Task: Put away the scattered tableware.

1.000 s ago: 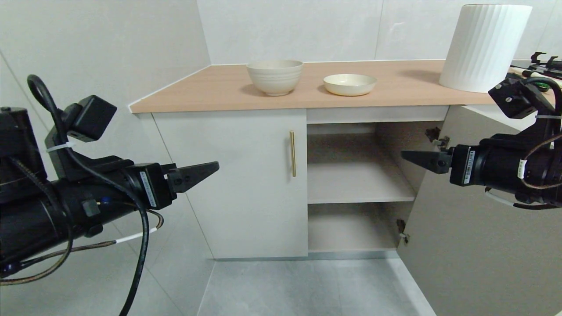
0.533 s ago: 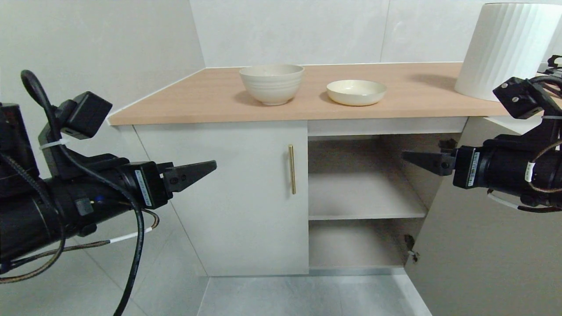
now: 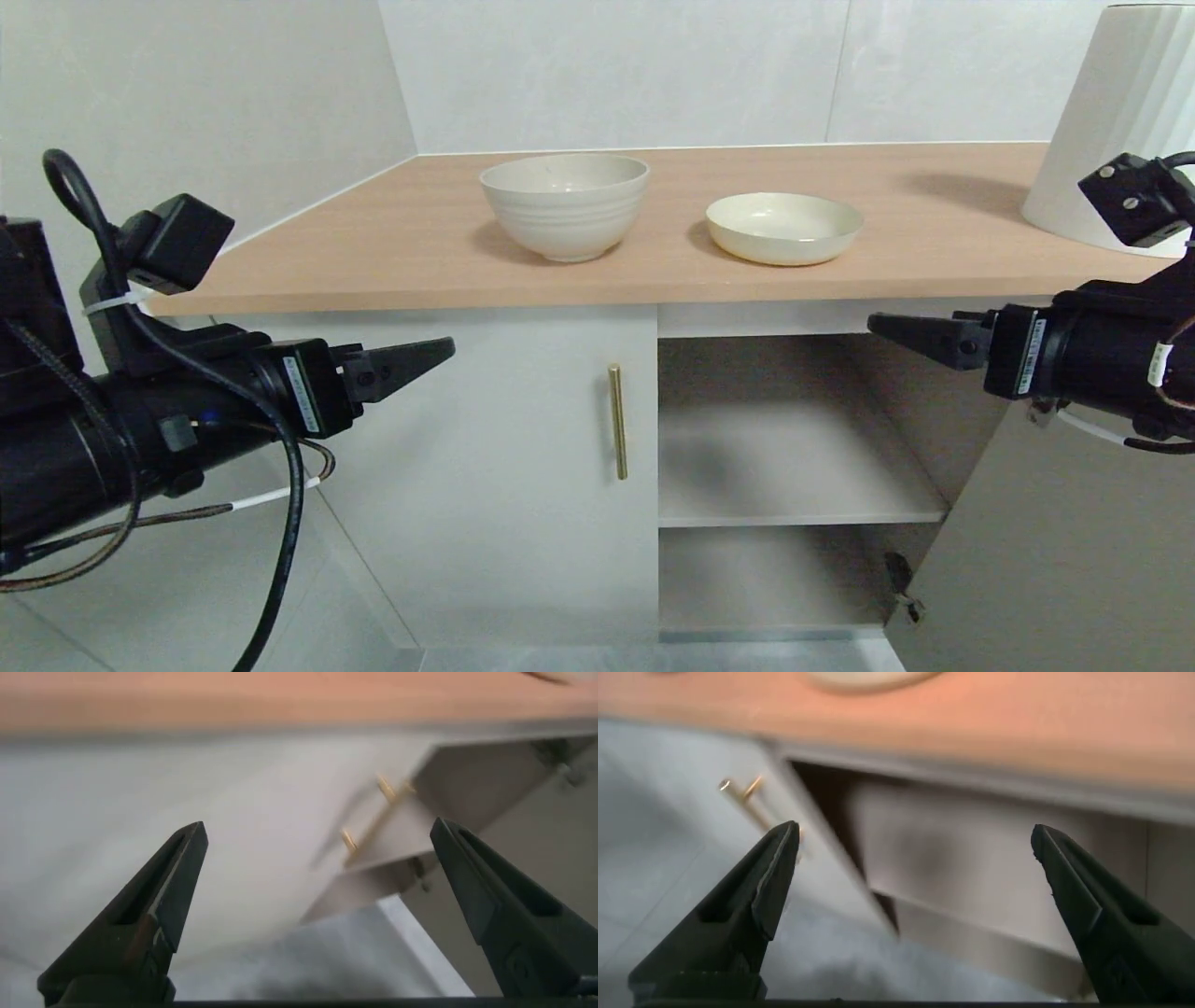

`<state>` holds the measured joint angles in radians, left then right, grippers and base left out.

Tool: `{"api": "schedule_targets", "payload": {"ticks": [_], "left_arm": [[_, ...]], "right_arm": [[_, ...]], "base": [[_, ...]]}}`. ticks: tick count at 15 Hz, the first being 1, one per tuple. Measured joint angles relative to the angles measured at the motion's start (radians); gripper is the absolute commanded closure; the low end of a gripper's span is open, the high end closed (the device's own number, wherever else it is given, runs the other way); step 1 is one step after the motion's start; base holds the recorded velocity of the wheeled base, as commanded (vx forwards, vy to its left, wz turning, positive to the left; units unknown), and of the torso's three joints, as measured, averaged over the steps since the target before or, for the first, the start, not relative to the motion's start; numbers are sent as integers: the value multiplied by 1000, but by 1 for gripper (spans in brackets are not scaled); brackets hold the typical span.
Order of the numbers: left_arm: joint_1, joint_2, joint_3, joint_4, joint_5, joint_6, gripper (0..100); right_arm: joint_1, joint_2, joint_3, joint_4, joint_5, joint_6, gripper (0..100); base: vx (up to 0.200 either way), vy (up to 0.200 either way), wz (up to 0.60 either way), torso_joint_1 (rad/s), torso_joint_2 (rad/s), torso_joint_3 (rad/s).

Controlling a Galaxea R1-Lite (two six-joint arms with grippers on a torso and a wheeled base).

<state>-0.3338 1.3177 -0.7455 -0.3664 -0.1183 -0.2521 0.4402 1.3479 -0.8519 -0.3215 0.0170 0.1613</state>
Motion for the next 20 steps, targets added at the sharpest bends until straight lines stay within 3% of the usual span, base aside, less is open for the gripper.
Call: {"api": "schedule_targets", "payload": {"ticks": [4, 9, 14, 16, 18, 20], "left_arm": [[1, -1, 1, 1, 0, 0, 0], [1, -10, 0, 0, -1, -1, 0], [1, -30, 0, 2, -19, -1, 0], [0, -39, 0, -1, -32, -2, 0], [0, -43, 0, 4, -33, -3, 0], [-3, -43, 0, 3, -37, -3, 0]], "right_arm": [[-3, -4, 53, -65, -1, -89, 0], [-4, -2, 134, -245, 2, -98, 0], [-1, -5, 156, -240, 8, -117, 0], [0, -15, 164, -162, 8, -150, 0], [30, -61, 174, -331, 9, -179, 0], [76, -112, 190, -191, 24, -186, 0]], "base": [[0, 0, 0, 0, 0, 0], [0, 0, 0, 0, 0, 0], [0, 0, 0, 77, -258, -249], [0, 0, 0, 134, -554, -315], [0, 0, 0, 146, -495, -298], [0, 0, 0, 76, -242, -154]]}}
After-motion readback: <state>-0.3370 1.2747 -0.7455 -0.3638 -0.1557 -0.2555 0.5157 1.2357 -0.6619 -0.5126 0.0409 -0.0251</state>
